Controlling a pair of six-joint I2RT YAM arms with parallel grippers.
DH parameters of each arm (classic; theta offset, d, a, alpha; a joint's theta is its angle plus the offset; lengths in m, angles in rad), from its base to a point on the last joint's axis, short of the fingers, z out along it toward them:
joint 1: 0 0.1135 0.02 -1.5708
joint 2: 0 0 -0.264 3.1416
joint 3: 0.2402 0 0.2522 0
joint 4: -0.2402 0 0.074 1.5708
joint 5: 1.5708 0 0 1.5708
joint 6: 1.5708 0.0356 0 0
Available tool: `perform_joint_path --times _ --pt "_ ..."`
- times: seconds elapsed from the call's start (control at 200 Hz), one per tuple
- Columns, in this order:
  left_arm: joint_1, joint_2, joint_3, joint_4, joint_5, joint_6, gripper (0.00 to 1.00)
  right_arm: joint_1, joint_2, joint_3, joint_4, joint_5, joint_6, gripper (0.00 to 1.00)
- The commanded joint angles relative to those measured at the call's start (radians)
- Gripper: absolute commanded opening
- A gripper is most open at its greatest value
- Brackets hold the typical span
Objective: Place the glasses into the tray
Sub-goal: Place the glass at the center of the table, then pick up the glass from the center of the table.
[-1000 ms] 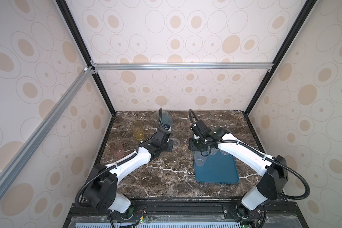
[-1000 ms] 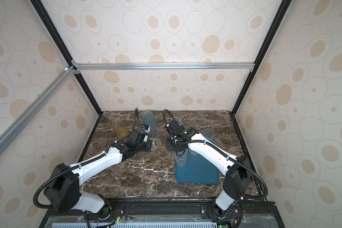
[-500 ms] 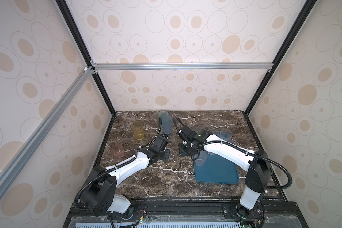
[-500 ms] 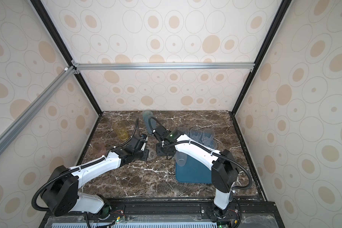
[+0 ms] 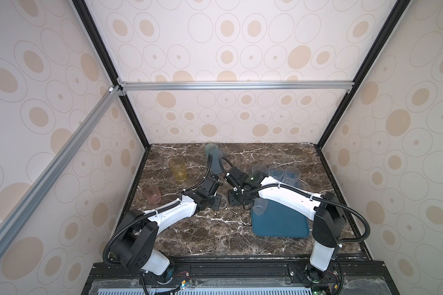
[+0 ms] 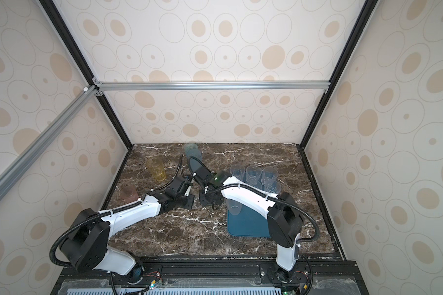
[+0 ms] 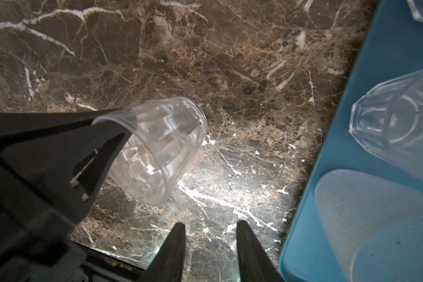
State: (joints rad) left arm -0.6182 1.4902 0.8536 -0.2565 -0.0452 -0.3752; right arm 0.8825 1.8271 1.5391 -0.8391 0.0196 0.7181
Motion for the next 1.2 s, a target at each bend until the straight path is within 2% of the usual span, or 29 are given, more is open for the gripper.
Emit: perform_joint_path --times 0.0,0.35,0.46,0.755,0.84,0.96,1.125,1.195 --pt "-0.005 0.01 0.004 0.029 0.009 0.003 0.11 0.005 0.001 -0.023 0.013 -0.001 0.035 0.38" --pt "-0.005 -0.006 0.034 0.002 0.033 0.013 0.24 0.005 0.051 0.012 0.043 0.0 0.046 0.4" --pt "-0.004 -0.039 0.043 -0.013 0.024 0.016 0.33 0.006 0.079 0.044 0.04 -0.009 0.044 0.41" --pt "0.035 -0.154 0.051 -0.068 -0.018 0.032 0.41 0.004 0.143 0.121 0.04 0.014 0.045 0.45" --pt "0.067 -0.205 0.018 -0.055 -0.058 0.045 0.44 0.004 0.158 0.137 0.038 0.025 0.043 0.45" --pt "0.094 -0.303 -0.063 0.025 -0.127 0.053 0.53 0.003 0.204 0.153 0.026 0.038 0.03 0.43" --pt "0.108 -0.44 -0.197 0.182 -0.186 0.005 0.66 0.005 0.26 0.184 0.029 0.024 0.022 0.38" --pt "0.11 -0.475 -0.231 0.215 -0.202 -0.012 0.68 0.005 0.278 0.202 0.018 0.037 0.015 0.32"
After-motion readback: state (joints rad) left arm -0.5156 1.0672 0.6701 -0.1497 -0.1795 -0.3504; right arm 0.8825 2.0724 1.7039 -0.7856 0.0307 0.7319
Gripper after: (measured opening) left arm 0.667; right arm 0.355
